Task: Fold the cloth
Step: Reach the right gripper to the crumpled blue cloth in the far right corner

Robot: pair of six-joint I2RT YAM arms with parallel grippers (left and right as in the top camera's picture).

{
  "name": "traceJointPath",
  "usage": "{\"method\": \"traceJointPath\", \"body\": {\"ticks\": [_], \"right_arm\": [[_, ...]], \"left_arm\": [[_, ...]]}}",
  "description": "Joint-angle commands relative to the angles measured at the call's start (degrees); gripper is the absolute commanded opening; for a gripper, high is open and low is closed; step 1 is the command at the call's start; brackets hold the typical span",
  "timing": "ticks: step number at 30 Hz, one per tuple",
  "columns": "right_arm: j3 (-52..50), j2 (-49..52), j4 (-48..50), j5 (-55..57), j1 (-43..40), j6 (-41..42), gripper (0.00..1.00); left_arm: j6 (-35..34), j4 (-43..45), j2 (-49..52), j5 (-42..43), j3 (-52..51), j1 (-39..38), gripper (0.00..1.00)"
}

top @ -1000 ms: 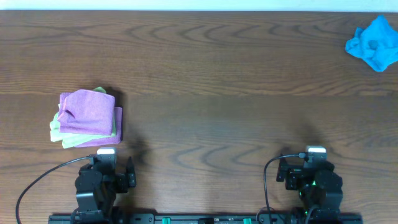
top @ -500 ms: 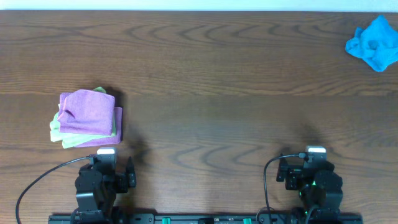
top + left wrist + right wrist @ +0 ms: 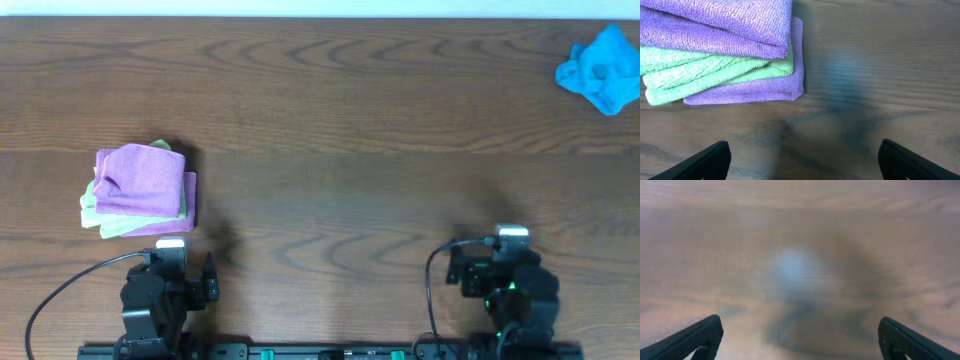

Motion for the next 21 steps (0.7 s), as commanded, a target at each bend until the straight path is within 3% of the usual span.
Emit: {"method": "traceJointPath", "body": {"ticks": [1,13,21], "right_arm": [[6.84,4.96,2.43,0.31,-0.94,1.01,0.99],[29.75,37.81,8.13,6.21,-3.78,1.01,0.99],[43.32,57.57,13.42,6.05,-12.94,1.07,0.99]], "left_arm": [[-1.49,-1.92,-0.37,0.44,-2.16,-0.17,0.95],[-1.49,-1.92,-0.37,0.44,-2.16,-0.17,0.95],[-1.49,-1.92,-0.37,0.44,-2.16,-0.17,0.95]]}}
